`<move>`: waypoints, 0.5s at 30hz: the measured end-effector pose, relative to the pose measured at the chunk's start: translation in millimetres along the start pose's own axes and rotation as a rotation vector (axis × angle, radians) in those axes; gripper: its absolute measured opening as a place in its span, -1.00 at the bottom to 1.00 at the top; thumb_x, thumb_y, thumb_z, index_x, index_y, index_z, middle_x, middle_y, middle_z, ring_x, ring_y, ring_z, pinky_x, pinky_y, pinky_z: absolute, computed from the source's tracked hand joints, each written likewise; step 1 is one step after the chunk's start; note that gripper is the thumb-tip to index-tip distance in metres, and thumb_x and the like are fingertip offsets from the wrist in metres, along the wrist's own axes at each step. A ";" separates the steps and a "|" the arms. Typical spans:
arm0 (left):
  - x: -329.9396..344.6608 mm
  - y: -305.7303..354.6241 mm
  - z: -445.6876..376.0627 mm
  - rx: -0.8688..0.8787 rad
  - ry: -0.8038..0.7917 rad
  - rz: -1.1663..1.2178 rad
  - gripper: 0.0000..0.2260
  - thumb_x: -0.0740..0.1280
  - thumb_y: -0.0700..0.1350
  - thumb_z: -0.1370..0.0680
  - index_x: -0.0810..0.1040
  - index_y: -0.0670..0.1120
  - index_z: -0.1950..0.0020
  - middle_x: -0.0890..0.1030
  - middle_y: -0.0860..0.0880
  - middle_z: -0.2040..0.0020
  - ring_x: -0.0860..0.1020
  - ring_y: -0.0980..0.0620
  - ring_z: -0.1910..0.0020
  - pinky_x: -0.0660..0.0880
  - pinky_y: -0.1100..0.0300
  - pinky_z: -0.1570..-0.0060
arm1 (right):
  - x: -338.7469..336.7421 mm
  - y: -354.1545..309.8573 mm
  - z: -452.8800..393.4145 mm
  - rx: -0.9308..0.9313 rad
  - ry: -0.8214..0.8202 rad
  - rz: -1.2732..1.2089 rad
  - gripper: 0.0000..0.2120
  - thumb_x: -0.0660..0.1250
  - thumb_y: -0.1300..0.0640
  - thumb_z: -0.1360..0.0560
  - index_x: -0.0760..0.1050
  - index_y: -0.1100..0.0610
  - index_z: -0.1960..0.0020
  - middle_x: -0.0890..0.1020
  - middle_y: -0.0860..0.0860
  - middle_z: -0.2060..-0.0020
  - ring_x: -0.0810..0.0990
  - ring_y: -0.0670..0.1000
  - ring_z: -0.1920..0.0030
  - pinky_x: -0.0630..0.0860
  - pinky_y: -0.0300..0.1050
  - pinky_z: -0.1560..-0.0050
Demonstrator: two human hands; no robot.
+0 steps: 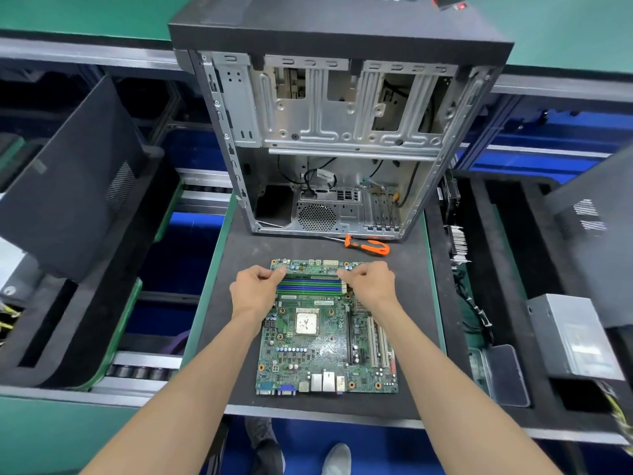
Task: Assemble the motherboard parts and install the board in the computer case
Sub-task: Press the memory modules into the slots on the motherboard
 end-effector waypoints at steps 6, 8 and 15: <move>1.9 2.6 1.5 0.037 0.025 -0.059 -0.74 0.42 0.18 -0.51 0.61 -0.01 0.12 0.61 0.05 0.23 0.58 0.00 0.08 0.49 0.12 0.07 | -28.8 19.8 7.3 -0.034 0.062 -0.135 -0.86 0.42 0.17 -0.53 0.65 -0.01 0.18 0.69 -0.03 0.21 0.62 -0.05 0.13 0.50 -0.13 0.02; 2.8 2.6 1.4 0.036 0.030 -0.066 -0.73 0.41 0.19 -0.51 0.61 -0.02 0.08 0.58 0.09 0.23 0.56 -0.02 0.03 0.50 0.08 0.01 | -36.9 30.0 8.9 -0.002 0.083 -0.142 -0.90 0.43 0.22 -0.52 0.67 0.04 0.07 0.69 -0.01 0.13 0.63 -0.02 0.04 0.56 -0.08 -0.08; 1.3 0.2 3.4 0.018 0.020 -0.116 -0.68 0.38 0.22 -0.52 0.54 -0.01 -0.05 0.57 0.05 0.07 0.51 -0.08 -0.16 0.48 0.01 -0.14 | -38.7 41.7 12.7 -0.007 0.158 -0.116 -0.81 0.45 0.30 -0.48 0.64 0.08 -0.03 0.67 -0.02 0.06 0.63 -0.04 0.00 0.51 -0.27 0.05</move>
Point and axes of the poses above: each hand's wrist, its own z-axis away from the middle knuckle, its own x-axis out of the palm, y = z × x, the point moved 4 cm from there along -z, towards the middle knuckle
